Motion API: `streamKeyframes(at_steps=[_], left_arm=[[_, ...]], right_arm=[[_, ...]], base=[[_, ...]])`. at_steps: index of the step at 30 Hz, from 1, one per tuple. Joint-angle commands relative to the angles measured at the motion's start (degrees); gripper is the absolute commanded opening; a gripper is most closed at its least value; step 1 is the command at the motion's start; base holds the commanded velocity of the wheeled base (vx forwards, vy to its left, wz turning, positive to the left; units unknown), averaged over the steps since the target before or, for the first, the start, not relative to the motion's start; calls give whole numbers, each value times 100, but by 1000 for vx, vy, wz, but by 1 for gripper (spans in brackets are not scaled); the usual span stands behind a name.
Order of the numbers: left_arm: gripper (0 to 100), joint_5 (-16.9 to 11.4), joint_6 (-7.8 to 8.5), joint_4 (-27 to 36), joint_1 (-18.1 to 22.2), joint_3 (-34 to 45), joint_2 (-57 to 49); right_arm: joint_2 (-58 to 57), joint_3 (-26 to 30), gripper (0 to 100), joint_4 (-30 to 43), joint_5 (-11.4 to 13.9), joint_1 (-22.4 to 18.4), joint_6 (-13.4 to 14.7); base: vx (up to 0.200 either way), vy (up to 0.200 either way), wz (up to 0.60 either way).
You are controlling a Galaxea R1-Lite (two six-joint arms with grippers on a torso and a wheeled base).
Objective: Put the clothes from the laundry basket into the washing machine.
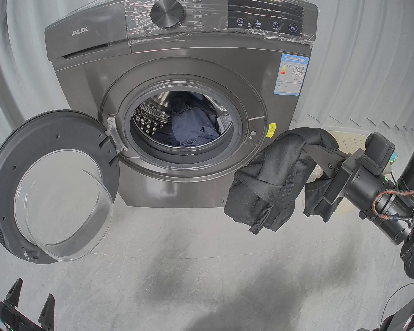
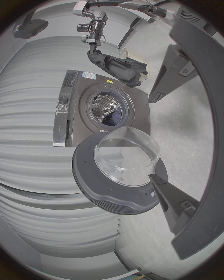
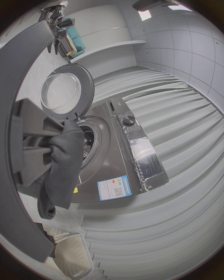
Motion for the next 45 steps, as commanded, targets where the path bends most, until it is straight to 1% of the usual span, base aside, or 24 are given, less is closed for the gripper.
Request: streamKeyframes(at_steps=[1,7,11,12,14,16,18,23,26,29,34,36,37,39,40,42,45], left_arm=[[100,2,-2,0,0,92,-95],[100,2,-2,0,0,92,-95],[100,28,42,-9,0,101,-95],[100,46,59,0,9,101,-95],[100,54,191,0,18,101,-104],[100,46,226,9,18,101,-104],[100,54,200,0,18,101,-104],[100,46,209,0,18,101,-104],[100,54,200,0,18,101,-104],[100,54,183,0,18,101,-104],[100,54,183,0,18,101,-104],[100,54,183,0,18,101,-104],[100,54,183,0,18,101,-104],[100,54,183,0,18,101,-104],[100,46,226,-9,18,101,-104],[100,19,288,0,18,101,-104],[100,11,306,-35,18,101,-104]], right_arm=[[8,1,0,-2,-1,4,-3],[52,54,0,-2,-1,13,-3],[96,62,0,7,-10,75,-3],[122,62,0,7,-10,92,-3],[228,36,0,7,-36,154,-3],[324,1,0,7,-54,198,-3],[412,-96,0,16,-71,268,-3],[562,-149,0,-2,-80,330,15],[571,-157,0,-2,-80,373,182],[571,-149,0,16,-80,382,252],[606,-87,0,16,-80,417,287],[658,-69,0,16,-80,417,358],[764,-61,0,7,-80,417,481],[799,-61,0,7,-80,426,507],[843,-87,0,-2,-89,479,560],[913,-131,0,-2,-89,523,569],[1089,-307,0,-90,-89,540,612]], base=[[0,0,0],[0,0,0],[0,0,0],[0,0,0],[0,0,0],[0,0,0],[0,0,0],[0,0,0],[0,0,0],[0,0,0],[0,0,0],[0,0,0],[0,0,0],[0,0,0],[0,0,0],[0,0,0],[0,0,0]])
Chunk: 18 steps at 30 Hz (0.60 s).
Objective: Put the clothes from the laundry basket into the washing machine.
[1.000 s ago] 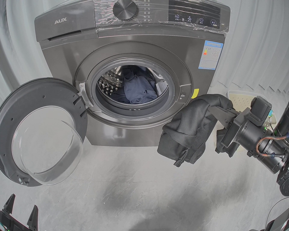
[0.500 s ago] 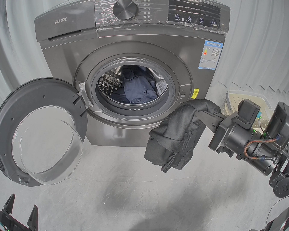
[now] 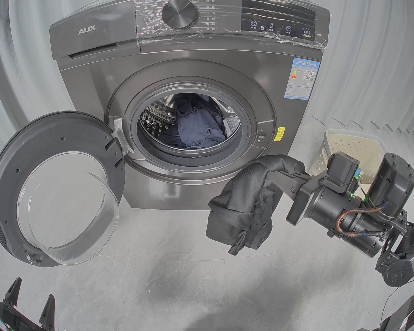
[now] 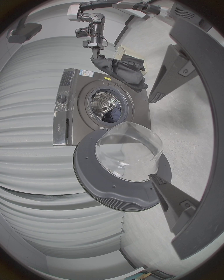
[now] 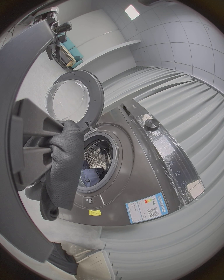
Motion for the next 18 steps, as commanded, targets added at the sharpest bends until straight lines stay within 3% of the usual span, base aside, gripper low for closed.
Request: streamKeyframes(at_steps=[1,4,7,9,11,18], left_arm=[[100,0,-31,-85,2,84,-104],[100,-53,-154,-358,-16,-628,63],[100,-176,-163,-288,-139,-1041,441],[100,-607,-172,-226,-473,-1138,1074],[100,-730,-172,-323,-640,-1226,1681],[100,-1160,-110,-1149,-1202,-1586,3307]], right_arm=[[353,-263,0,-147,-1,63,39],[740,-579,0,-446,-19,169,47],[1065,-808,0,-683,-28,230,39],[1381,-1036,0,-867,-98,318,39],[1452,-1142,0,-876,-212,327,30],[1469,-1247,0,-876,-212,362,3]], base=[[0,0,0],[0,0,0],[0,0,0],[0,0,0],[0,0,0],[0,0,0]])
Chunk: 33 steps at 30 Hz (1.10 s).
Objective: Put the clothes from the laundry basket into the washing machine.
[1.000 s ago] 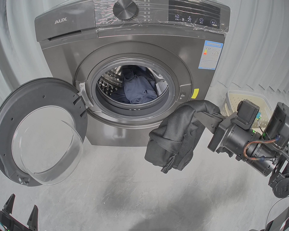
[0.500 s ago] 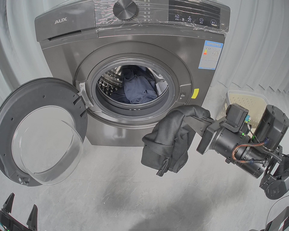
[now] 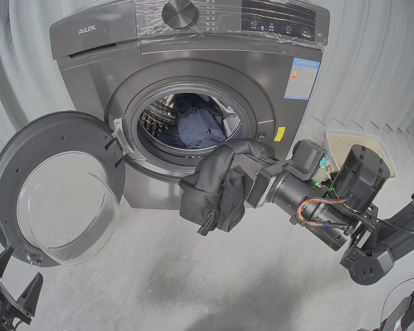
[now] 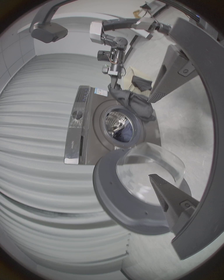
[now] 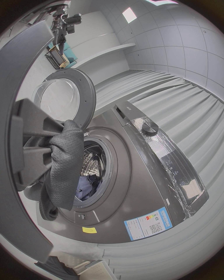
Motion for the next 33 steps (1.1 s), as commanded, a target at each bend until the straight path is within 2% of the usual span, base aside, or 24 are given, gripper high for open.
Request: streamKeyframes(at_steps=[1,8,13,20,22,26,32,33], left_arm=[[100,-434,49,-612,-614,-398,1880],[100,-821,75,-1482,-974,-292,3066],[100,-970,31,-1641,-1299,-257,3488],[100,-1260,49,-1781,-1325,-354,4130],[100,-1462,66,-2010,-1317,-389,4472],[100,-1541,84,-2273,-1378,-512,5026],[100,-1559,57,-2678,-1695,-802,5738],[100,-1568,22,-2783,-1853,-925,5967]], right_arm=[[370,-302,0,-107,-36,92,-21],[607,-759,0,-63,-10,179,-65],[791,-1049,0,-45,87,188,-65],[1002,-1304,0,-116,95,215,-65],[1011,-1365,0,-98,60,215,-65],[1011,-1356,0,-107,34,206,-65],[1011,-1356,0,-107,25,188,-65],[1037,-1356,0,-107,16,188,-74]], base=[[0,0,0],[0,0,0],[0,0,0],[0,0,0],[0,0,0],[0,0,0],[0,0,0],[0,0,0]])
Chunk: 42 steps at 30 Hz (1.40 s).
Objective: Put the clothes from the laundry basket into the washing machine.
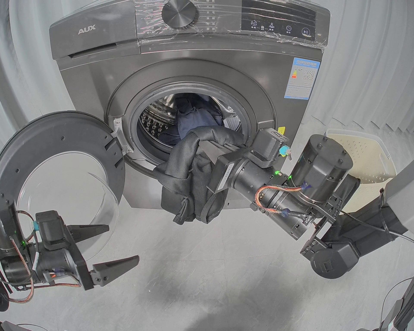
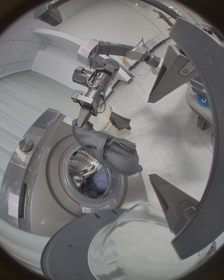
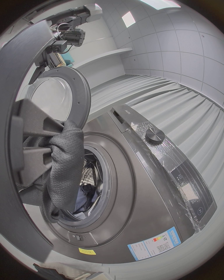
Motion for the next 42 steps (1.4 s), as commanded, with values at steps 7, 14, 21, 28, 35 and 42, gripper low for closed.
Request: streamKeyframes(at_steps=[7,14,21,28,35,42], left_arm=[[100,-41,-72,-510,-718,-621,1538],[100,-137,-248,-1073,-754,-744,2162],[100,-216,-661,-1627,-745,-867,2645],[100,-155,-670,-2057,-718,-1157,3252],[100,-146,-688,-2110,-762,-1456,3603],[100,-155,-696,-2189,-859,-1553,3726]], right_arm=[[83,-16,0,-9,-24,2,-61],[83,2,0,-17,-33,11,-52],[92,-7,0,-26,-33,20,-61],[92,11,0,-88,-33,46,-61],[92,28,0,-96,-33,90,-69],[127,28,0,-105,-33,90,-69]], base=[[0,0,0],[0,0,0],[0,0,0],[0,0,0],[0,0,0],[0,0,0]])
